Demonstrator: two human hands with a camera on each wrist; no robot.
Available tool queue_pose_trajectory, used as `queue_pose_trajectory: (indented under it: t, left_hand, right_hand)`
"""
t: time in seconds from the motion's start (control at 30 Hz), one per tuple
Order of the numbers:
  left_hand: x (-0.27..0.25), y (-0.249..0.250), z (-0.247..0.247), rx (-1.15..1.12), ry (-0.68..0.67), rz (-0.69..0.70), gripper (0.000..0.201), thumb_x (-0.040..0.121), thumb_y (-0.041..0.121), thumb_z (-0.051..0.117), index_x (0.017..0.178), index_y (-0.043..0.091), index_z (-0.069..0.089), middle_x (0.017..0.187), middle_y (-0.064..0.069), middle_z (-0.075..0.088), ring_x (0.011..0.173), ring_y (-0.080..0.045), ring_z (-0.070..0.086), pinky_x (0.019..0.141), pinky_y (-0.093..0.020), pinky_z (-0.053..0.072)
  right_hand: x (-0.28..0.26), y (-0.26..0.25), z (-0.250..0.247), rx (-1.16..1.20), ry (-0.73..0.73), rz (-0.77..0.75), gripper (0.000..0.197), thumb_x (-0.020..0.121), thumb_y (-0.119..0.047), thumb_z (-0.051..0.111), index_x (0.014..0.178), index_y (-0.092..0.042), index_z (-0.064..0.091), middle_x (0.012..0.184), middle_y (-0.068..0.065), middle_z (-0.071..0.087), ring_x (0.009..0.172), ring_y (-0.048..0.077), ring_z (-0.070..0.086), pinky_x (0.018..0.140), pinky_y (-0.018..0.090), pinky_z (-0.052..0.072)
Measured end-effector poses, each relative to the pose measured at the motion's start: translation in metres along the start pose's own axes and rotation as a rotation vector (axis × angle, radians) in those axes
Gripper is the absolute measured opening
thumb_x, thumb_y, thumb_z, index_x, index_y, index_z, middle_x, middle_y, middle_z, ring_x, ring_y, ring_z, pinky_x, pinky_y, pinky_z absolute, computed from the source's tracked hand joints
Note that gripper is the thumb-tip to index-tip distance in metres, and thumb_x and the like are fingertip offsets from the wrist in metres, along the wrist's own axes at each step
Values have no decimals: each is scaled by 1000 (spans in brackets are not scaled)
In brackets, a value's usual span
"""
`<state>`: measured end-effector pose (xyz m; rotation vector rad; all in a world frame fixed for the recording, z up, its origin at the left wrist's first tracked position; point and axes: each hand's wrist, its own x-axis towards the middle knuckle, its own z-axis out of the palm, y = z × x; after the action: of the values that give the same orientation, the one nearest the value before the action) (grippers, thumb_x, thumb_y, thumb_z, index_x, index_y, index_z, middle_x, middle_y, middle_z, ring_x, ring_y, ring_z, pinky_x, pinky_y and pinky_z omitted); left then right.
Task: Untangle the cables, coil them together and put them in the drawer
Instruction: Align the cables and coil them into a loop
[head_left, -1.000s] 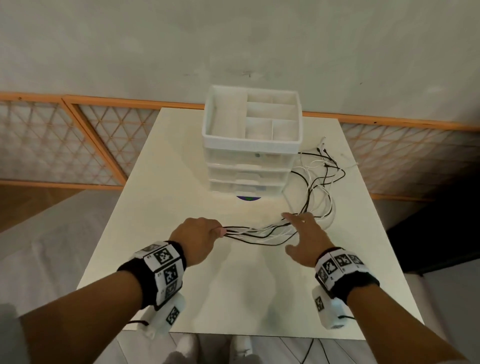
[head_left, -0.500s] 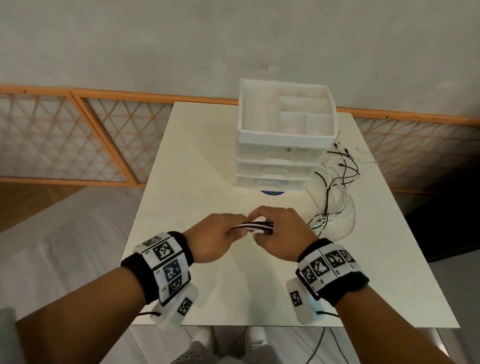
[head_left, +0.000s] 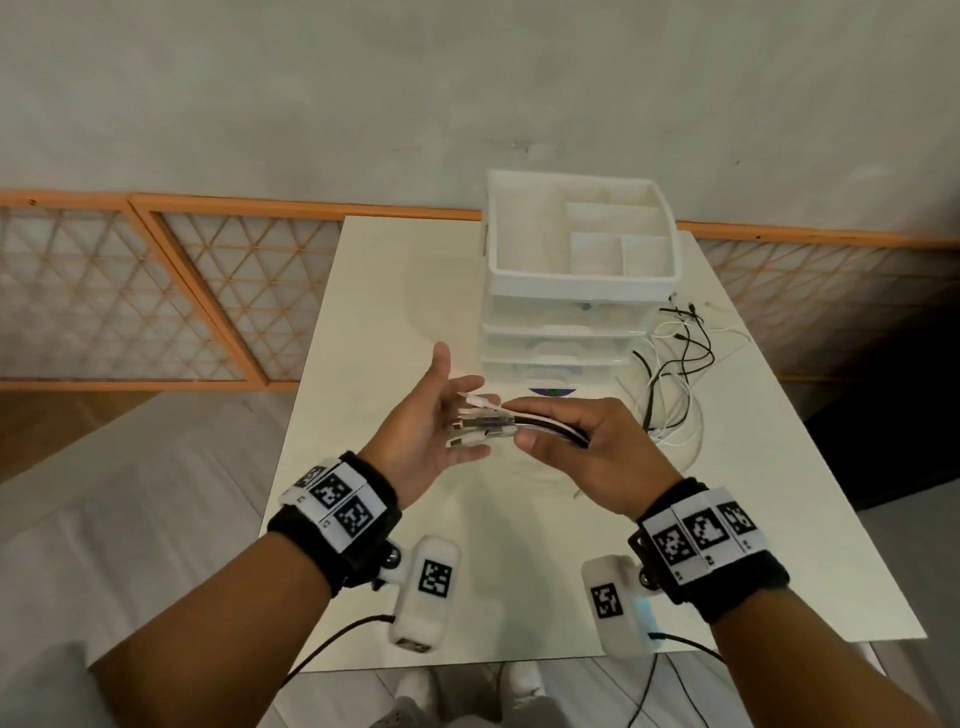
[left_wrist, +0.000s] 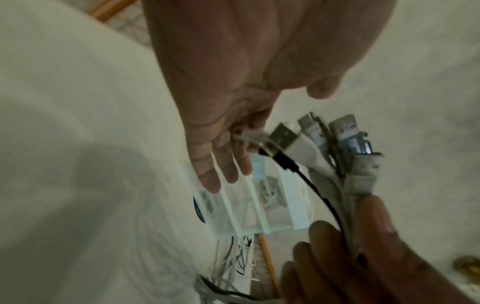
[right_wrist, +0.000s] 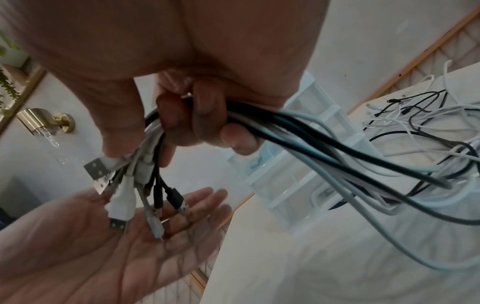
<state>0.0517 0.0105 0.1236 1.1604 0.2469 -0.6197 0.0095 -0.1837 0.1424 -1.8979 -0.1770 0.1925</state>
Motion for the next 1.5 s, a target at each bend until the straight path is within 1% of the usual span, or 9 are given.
queue_pose_trajectory:
  t: [0.1,0.2,0.4,0.63,0.73,0.83,1.0,1.17,1.5]
  left_hand:
    - [3,-4,14,-123,-23,-50,78,91,65,43,116,-6,62,111,-26,66,94,-36,67,90,-46,57]
    - [5,-4,27,26,-29,-17,79,95,62,39,113,-11,63,101,-25,69,81,-31,69,79,-41,61]
    - [1,-7,52,464,-129,91,73,76,74,55,100,7,71,79,-12,68,69,-19,63,69,-39,60]
    - [7,-25,51,615,73,357,38,88,48,66,77,11,71,60,-11,64,47,-23,53,51,-34,45]
    - [6,-24,53,596,88,313,51,96,51,51,74,7,67,52,-12,56,46,-25,46,46,-29,39]
    - [3,-22,61,547,98,197,70,95,65,34,68,6,60,52,-10,50,46,-23,40,41,-23,29]
    - [3,-18,66,439,59,89,90,83,83,21,81,5,67,63,-12,56,51,-20,47,43,-24,37]
    - [0,-17,70,455,55,51,88,84,81,20,77,8,70,75,-17,68,59,-25,60,54,-29,52]
    - [1,-18,76,395,60,-34,70,84,73,44,81,8,69,70,-10,69,67,-22,70,63,-32,59]
  right_hand:
    - [-5,7,-3,-43,14,-6,32,91,-17,69,120,-29,70,107,-20,74,101,-4,67,85,10,46]
    - [-8,15,-6,-140,23,15,32,91,-21,70,121,-32,70,84,-28,72,70,-6,63,68,9,44]
    - [-7,31,-9,-202,87,54,14,85,-30,72,96,-22,71,78,-2,72,71,17,64,69,37,53]
    - [-16,36,-16,-52,58,67,27,83,-32,76,107,-28,63,79,5,73,59,20,61,54,33,51]
    - [-21,38,-18,33,106,4,19,93,-19,67,111,-25,71,70,-2,70,48,2,51,49,13,41]
    - [-24,44,-15,-1,127,-52,29,97,-28,61,123,-37,67,66,0,68,54,2,51,52,18,46]
    - [-20,48,-17,-162,65,-129,37,98,-39,55,134,-48,54,56,-4,57,53,5,53,56,17,49]
    - [-11,53,-20,-338,29,-222,41,102,-44,43,142,-41,47,64,-33,55,60,0,54,67,27,53]
    - [-9,61,-14,-329,-92,-283,47,101,-39,37,148,-39,36,102,-5,71,88,17,66,80,41,55]
